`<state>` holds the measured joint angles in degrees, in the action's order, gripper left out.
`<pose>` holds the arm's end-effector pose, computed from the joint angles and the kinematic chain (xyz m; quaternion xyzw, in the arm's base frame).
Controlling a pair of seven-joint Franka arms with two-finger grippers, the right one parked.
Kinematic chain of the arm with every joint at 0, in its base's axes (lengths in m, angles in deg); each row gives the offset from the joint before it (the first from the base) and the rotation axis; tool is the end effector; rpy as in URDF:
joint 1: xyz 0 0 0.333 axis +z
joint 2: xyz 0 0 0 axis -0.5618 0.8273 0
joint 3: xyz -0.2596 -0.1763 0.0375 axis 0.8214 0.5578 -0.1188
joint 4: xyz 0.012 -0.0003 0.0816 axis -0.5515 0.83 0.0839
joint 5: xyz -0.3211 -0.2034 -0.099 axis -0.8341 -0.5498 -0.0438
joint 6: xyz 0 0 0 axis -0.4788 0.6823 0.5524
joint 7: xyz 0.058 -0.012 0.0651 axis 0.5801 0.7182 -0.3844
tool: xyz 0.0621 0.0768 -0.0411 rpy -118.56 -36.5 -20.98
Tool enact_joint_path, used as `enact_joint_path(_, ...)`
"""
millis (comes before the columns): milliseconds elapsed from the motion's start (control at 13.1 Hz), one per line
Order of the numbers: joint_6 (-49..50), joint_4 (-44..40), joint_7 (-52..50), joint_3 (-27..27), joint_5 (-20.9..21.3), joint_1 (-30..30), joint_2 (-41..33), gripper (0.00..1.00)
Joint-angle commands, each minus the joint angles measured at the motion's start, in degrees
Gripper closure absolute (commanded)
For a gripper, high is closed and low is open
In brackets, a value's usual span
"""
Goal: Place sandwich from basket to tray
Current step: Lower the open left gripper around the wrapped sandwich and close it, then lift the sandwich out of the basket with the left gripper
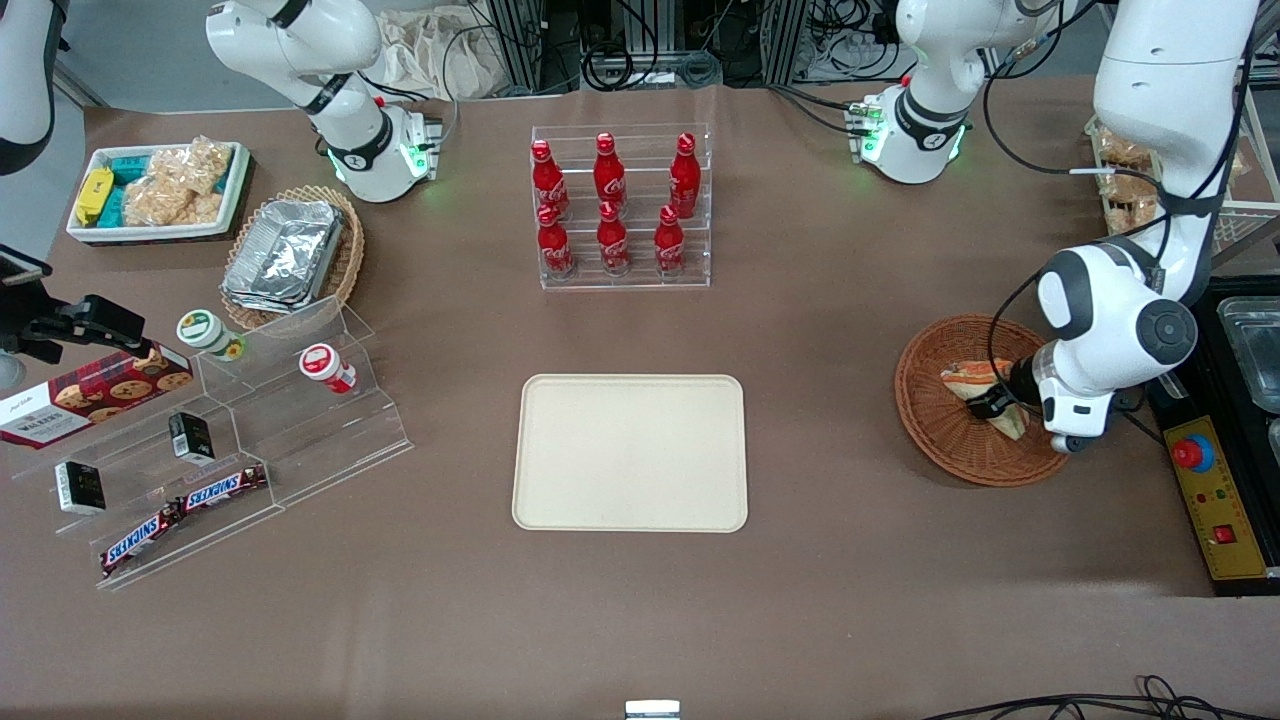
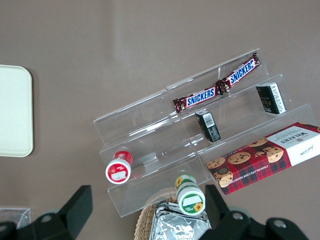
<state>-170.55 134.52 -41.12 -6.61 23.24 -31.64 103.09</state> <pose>0.5496 0.0413 0.2204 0.9483 0.3135 -0.0473 0.0146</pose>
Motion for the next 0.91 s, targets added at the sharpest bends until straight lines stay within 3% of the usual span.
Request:
enact_joint_path(0, 0.06, 0.09, 0.47, 0.45, -0.46, 0.27, -2.59, 1.00)
enact_joint_path(76, 1.64, -0.43, 1.95, 0.45, -0.54, 0.44, -4.86, 1.00)
enact_joint_path(304, 18.48, -6.30, 7.15, 0.89, -0.63, -0.17, -11.72, 1.00)
enact_joint_path(457, 27.27, -12.18, 6.72, 2.63, -0.98, -1.22, -12.97, 1.00)
enact_joint_path(609, 32.48, -16.68, 5.84, 7.19, -1.60, -1.31, -13.58, 1.00)
enact_joint_path(837, 31.98, -19.93, 0.22, 18.69, -0.20, -1.40, -11.84, 1.00)
